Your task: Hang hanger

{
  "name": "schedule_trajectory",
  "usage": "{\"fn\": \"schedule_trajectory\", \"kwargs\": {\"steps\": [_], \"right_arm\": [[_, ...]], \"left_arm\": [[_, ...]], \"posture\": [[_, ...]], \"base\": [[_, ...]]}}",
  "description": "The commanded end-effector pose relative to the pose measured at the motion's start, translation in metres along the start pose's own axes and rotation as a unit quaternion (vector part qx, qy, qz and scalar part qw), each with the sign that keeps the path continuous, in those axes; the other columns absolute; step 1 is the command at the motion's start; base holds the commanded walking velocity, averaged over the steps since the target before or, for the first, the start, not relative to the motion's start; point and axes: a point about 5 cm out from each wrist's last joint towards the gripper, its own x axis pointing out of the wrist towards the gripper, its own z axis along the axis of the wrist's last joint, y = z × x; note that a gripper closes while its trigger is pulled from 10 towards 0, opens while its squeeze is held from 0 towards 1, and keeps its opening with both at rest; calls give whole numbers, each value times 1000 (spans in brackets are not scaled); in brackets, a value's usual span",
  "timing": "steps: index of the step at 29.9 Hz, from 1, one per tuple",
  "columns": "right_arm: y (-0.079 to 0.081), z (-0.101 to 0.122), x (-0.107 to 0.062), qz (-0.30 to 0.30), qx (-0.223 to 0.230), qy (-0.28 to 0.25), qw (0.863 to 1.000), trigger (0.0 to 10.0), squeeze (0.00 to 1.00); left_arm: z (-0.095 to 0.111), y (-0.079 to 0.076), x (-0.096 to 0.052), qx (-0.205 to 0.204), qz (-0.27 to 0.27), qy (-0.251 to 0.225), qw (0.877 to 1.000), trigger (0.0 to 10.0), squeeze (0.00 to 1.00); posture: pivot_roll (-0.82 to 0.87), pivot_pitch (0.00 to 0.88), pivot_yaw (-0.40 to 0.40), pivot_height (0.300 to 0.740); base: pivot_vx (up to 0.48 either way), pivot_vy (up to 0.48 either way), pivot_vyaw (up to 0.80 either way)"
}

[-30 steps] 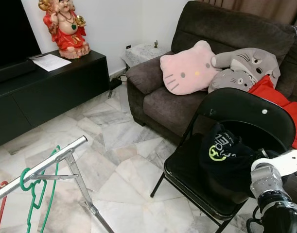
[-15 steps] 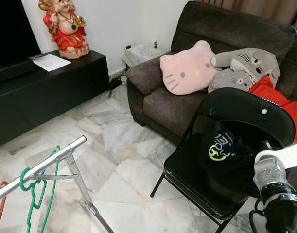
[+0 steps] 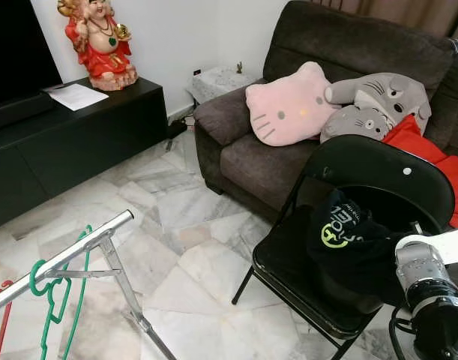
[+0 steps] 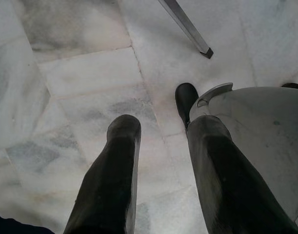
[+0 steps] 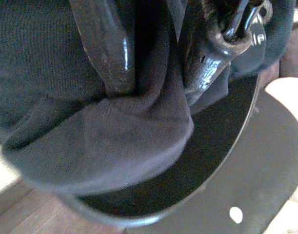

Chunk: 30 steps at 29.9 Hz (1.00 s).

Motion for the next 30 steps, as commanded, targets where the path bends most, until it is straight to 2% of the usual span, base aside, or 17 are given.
{"fn": "schedule_trajectory", "kwargs": {"steps": [1,5,7,9,30], "right_arm": [[-5,-9,0,-6,-9,14,1000,10000,0],[-4,-8,0,3,-35,3,999,10000,0],[-3,-7,0,10,-64,-9,998,10000,0],[-3,-8,0,10,-68,-12,998,10000,0],[-5,-5,0,7,-58,-24,998,10000,0]], "left_arm": [[-5,2,-1,0,1,14,1000,10000,0],[-5,2,-1,-2,2,13,1000,10000,0],[-5,2,-1,-10,2,9,1000,10000,0],[-5,2,-1,-12,1,7,1000,10000,0],[-3,0,-1,-9,-14,2,1000,10000,0]], "posture": [[41,55,11,740],[39,55,12,740],[37,55,13,740],[35,55,14,740],[33,56,11,740]], "base": [[0,0,0],[0,0,0],[0,0,0],[0,0,0],[0,0,0]]}}
